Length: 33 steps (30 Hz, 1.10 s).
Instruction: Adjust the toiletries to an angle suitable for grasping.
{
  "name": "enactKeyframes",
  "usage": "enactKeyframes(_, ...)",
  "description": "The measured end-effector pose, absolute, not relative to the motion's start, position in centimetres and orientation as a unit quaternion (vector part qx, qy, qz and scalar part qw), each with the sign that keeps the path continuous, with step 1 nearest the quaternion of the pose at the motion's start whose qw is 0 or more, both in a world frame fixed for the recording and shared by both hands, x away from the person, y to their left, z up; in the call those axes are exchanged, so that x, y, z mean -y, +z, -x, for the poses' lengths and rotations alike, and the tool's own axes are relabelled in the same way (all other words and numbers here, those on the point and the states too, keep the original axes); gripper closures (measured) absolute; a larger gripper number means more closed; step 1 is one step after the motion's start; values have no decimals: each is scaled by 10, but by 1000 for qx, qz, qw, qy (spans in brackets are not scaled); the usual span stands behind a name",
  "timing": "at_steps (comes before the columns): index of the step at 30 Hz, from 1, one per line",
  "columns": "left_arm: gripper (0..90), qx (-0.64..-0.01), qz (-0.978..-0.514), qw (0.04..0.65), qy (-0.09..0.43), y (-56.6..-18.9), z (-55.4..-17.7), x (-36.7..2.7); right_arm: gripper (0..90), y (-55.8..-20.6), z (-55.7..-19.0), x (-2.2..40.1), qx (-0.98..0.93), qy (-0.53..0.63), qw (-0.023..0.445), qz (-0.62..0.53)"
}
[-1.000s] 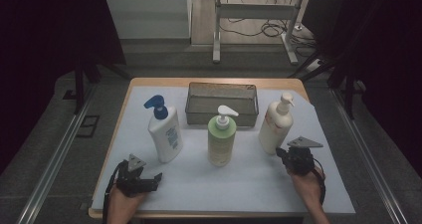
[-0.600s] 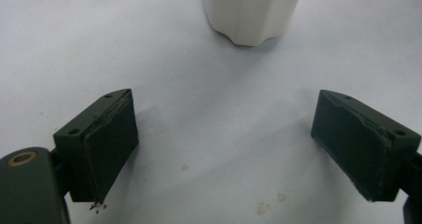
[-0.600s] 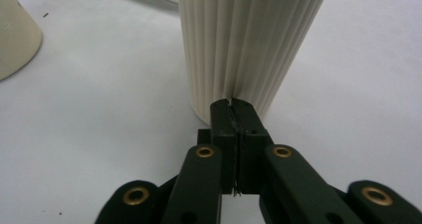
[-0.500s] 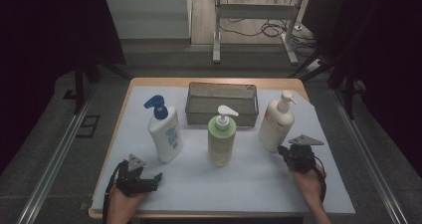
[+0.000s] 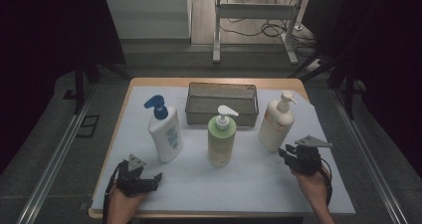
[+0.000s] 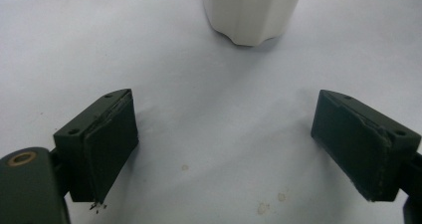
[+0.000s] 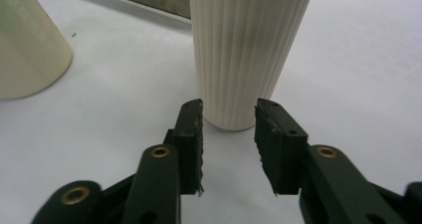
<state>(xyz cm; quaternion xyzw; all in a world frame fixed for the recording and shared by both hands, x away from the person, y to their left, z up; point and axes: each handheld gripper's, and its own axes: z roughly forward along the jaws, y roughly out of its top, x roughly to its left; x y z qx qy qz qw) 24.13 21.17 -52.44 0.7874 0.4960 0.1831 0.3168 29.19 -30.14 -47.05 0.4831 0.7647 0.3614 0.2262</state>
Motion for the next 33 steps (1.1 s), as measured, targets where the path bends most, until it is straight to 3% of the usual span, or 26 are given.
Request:
enactKeyframes(24,107,-497,-787,318,181,-524,-241,-212,329,-439,-314,300,-760,370,221,-486)
enactKeyframes(33,107,-497,-787,317,182,-524,-241,-212,270,-433,-331,295,-753,379,221,-491)
